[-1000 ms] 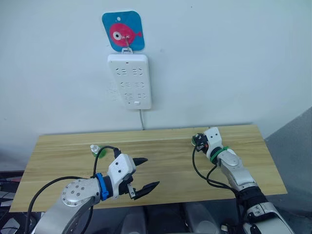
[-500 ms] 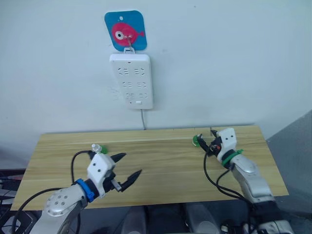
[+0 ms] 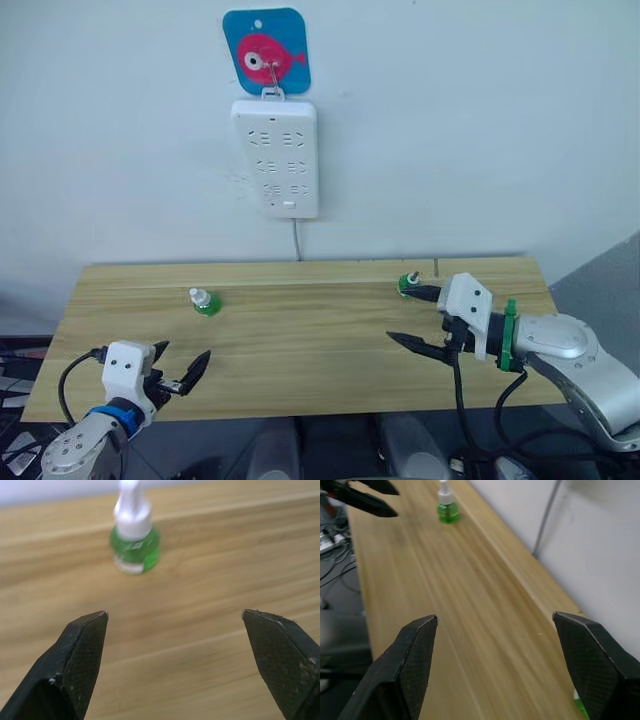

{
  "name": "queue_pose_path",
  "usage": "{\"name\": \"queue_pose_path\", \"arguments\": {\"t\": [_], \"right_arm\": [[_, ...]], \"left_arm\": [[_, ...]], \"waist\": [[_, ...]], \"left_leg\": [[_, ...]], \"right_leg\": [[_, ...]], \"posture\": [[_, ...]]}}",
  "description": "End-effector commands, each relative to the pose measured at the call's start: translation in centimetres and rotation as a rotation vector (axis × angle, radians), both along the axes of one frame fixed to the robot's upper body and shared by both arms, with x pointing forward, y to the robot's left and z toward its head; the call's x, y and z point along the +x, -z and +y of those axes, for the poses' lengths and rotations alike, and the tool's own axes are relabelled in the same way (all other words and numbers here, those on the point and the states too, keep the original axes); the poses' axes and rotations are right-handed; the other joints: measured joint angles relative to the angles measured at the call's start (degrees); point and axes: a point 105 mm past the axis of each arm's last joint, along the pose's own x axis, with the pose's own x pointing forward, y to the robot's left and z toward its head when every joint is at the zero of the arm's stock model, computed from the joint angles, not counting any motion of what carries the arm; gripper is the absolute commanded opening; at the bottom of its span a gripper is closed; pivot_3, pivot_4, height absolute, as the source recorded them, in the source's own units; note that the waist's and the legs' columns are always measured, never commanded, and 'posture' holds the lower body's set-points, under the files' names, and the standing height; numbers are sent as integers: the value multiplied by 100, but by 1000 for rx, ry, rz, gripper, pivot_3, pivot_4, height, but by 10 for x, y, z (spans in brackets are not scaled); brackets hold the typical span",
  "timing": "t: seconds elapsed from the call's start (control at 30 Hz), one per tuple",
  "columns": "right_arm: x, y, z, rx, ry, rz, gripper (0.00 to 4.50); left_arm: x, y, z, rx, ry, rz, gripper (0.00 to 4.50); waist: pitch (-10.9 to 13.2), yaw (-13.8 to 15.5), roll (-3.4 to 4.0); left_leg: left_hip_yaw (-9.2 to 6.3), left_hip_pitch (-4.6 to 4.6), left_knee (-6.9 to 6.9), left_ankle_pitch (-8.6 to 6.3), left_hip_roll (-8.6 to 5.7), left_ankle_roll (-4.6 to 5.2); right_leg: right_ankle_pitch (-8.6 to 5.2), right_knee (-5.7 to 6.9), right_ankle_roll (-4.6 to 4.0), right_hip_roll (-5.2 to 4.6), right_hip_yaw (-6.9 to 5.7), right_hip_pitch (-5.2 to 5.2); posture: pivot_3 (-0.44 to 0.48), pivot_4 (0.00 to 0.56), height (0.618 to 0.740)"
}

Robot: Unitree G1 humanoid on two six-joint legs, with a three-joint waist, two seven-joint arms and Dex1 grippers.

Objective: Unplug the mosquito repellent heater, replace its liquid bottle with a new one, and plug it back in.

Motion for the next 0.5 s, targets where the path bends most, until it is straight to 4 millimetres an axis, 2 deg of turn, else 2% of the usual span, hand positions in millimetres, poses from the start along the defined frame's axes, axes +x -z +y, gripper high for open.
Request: {"name": "queue_pose_path", "arguments": {"t": [0.03, 0.33, 0.5], "right_arm": [[-11, -10, 14, -9, -67, 9, 3834], [-19, -14, 23, -42, -113, 47, 3834], [-23, -16, 29, -42, -141, 58, 3834]], "left_arm": [[7, 1, 12, 38, -9, -8, 4500], [43, 3, 21, 111, 13, -55, 4500], [64, 1, 11, 90, 64, -71, 4500]], "waist": [[46, 3, -2], [116, 14, 5], [154, 13, 4]], "left_leg": [[-6, -2, -1, 0, 1, 0], [-47, -75, 3, 0, 0, 0], [-48, -80, 2, 0, -1, 0]], "right_leg": [[0, 0, 0, 0, -1, -2], [3, -10, 0, -42, -33, -53], [3, -11, 0, -52, -38, -56]], "posture": [[-110, 296, 740], [-117, 322, 740], [-113, 327, 740]]}}
